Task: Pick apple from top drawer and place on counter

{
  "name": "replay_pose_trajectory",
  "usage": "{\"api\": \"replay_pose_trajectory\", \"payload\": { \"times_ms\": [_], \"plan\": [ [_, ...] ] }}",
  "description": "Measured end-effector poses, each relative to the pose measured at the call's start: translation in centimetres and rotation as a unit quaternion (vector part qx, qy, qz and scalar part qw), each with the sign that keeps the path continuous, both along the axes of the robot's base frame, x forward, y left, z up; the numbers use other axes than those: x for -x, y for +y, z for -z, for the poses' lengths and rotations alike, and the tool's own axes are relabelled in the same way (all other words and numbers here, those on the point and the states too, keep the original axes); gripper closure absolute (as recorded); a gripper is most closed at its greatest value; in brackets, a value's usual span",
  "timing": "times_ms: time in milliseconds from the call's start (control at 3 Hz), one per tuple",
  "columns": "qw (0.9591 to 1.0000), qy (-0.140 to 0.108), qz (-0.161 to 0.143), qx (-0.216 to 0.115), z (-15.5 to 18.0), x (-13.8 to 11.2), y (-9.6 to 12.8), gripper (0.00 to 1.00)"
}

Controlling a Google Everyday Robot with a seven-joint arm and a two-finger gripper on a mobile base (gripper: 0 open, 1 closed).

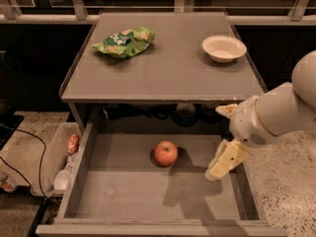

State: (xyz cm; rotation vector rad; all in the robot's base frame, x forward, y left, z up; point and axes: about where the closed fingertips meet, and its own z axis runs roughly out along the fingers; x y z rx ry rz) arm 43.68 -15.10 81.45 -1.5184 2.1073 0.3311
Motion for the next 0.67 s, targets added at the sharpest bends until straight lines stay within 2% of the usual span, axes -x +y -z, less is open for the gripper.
{"api": "replay_pose_trajectory", "payload": {
  "times_ms": [333, 667],
  "plan": [
    [0.9986, -0.012, 0.020, -0.048, 4.2, -1.3, 1.3, 0.00],
    [0.9940, -0.031, 0.044, -0.095, 7.3, -3.2, 2.3, 0.00]
  ]
}}
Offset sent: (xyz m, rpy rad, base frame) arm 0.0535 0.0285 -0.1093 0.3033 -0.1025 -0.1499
